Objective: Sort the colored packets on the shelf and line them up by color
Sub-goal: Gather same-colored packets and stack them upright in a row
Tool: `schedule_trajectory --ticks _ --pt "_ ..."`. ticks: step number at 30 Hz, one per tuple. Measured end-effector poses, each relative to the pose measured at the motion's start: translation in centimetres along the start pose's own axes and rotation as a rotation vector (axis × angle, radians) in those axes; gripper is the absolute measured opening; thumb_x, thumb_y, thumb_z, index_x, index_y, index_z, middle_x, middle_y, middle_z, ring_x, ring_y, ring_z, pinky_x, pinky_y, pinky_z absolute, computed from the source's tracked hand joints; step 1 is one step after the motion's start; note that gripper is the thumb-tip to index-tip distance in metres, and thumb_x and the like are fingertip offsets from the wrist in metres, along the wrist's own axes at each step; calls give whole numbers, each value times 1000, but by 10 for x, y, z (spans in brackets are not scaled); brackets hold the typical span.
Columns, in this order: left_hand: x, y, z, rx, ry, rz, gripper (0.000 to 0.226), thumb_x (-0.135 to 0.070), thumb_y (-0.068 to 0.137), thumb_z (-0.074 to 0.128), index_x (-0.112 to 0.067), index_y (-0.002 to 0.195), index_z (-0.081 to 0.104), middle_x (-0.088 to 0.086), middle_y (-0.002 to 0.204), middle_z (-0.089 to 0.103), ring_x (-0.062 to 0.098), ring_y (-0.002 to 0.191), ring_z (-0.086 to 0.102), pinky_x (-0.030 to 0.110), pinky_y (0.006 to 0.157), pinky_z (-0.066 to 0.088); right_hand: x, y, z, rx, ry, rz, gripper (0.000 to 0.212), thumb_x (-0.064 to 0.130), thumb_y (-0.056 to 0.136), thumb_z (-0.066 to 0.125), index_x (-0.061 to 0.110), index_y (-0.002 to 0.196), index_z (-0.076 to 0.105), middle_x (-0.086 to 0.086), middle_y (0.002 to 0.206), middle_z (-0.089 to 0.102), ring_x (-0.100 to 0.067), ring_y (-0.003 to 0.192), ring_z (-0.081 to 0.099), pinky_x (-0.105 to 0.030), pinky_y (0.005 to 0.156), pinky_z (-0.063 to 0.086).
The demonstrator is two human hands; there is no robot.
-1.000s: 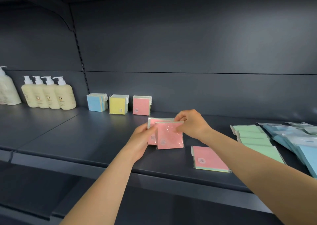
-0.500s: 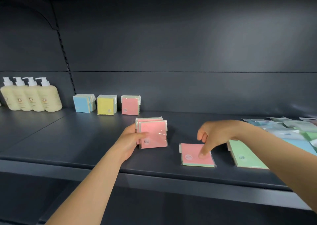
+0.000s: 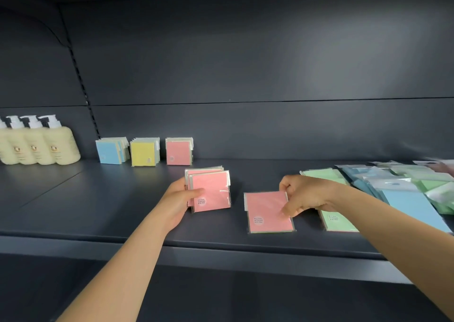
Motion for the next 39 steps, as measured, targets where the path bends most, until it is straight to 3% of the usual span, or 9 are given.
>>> schedule_trajectory --ticks 8,14,17,19,22,26,29,34,39 --pt "-4 -4 8 46 60 20 42 8 86 55 -13 123 58 6 116 68 23 111 62 38 96 47 20 20 4 -372 348 -261 30 -10 70 74 11 84 57 -11 84 70 -21 78 65 -29 74 53" --pt "-10 -11 21 133 139 63 44 4 83 63 -21 119 57 -2 112 69 10 104 64 20 82 50 35 41 35 -436 485 -288 25 4 73 77 14 85 57 1 83 64 -14 78 61 -21 69 49" --pt "-12 -12 22 124 187 75 48 8 81 63 -30 109 55 -12 107 68 -2 97 63 12 75 49 42 52 56 -397 577 -294 35 8 80 71 17 105 49 2 100 59 -10 90 57 -16 72 45" --pt "-12 -11 20 120 192 87 50 10 82 60 -30 111 55 -11 111 67 0 102 61 14 80 48 56 59 73 -283 628 -312 44 8 84 65 21 119 42 6 108 58 -4 97 55 -17 75 44" --pt "-13 -10 15 109 185 109 53 12 84 55 -26 121 53 -6 117 65 8 109 59 19 85 46 84 64 89 -207 596 -404 39 3 84 54 26 115 49 7 108 63 -7 103 58 -25 86 49" --pt "-15 2 -6 25 235 150 49 -2 93 49 -33 130 42 -16 123 57 -2 114 52 19 91 43 99 81 102 -257 581 -416 44 -3 88 42 28 119 36 5 119 55 -7 108 53 -17 83 42" --pt "-19 17 -29 -30 317 187 47 -6 94 45 -37 129 39 -19 125 54 -8 113 48 18 96 37 112 103 108 -310 533 -419 45 -2 88 40 30 118 33 -1 124 51 -12 112 52 -23 92 39" --pt "-29 63 -72 -92 414 228 49 -6 92 45 -31 134 39 -12 128 52 0 112 49 12 87 36 145 145 113 -415 532 -440 50 -4 88 41 28 125 34 -1 125 49 -12 115 49 -26 99 40" --pt "-35 119 -99 -110 404 303 53 2 88 44 -36 124 40 -11 122 52 2 114 48 17 96 38 170 197 109 -532 490 -403 58 -4 81 39 33 126 37 3 128 46 -13 121 46 -33 105 40"
Point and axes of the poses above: each hand's wrist, its own y-axis towards the middle knuckle, its own z-axis out of the palm, x = y × z, the point moved 10 cm from there along y, towards the middle knuckle
